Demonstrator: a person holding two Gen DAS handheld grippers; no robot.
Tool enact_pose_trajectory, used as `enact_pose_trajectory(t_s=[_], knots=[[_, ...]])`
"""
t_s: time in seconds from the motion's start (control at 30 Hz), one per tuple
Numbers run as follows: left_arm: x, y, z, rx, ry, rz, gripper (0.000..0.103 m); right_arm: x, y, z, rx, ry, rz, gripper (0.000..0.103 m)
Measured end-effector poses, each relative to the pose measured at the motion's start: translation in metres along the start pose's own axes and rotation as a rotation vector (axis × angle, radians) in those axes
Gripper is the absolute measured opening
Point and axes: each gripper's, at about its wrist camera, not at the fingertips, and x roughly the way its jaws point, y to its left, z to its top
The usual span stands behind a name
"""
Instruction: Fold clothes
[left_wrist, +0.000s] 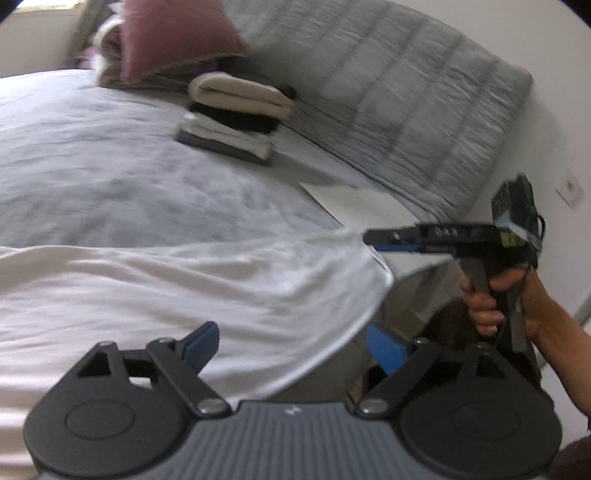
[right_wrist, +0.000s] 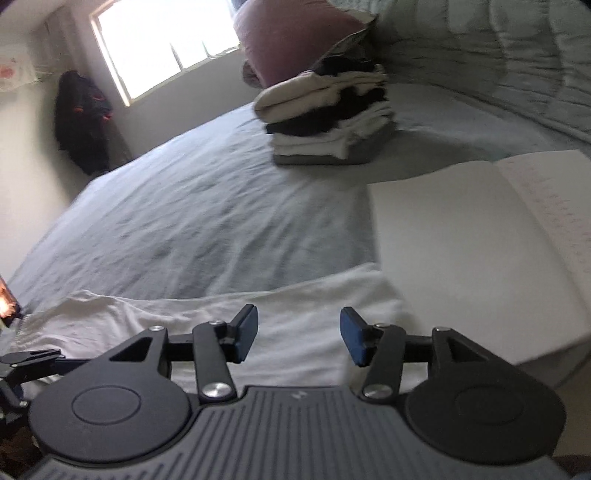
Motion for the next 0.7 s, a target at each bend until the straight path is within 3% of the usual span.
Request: enact_pose_trajectory(t_s=[0.13,0.33,0.5,0.57,0.7], knots=[[-0.03,0.02,0.002,-0.016,-0.101,0.089,0.091,0.019,0.02,0.007,0.004,0.034,0.089,0.054],[-0.05,0.051,0.013,-0.043,-0.159,0.357,0.091,0.06,0.07,0.027,-0.038,0.102,0.213,0.054],[-0.06,0.078,0.027,-0.147,-0.224,0.44,0.09,0.095,0.133,0.045,-0.176,0.153,0.314,0.054],[-0.064,0.087,0.031,-0.174,-0.261,0.473,0.087,0.108,0.159,0.05,-0.238,0.173,0.361,0.054],[-0.068,0.106,0.034,-0.214,-0.287,0.523,0.067,0.134,0.197,0.053,-0.338,0.204,0.449,0.054]])
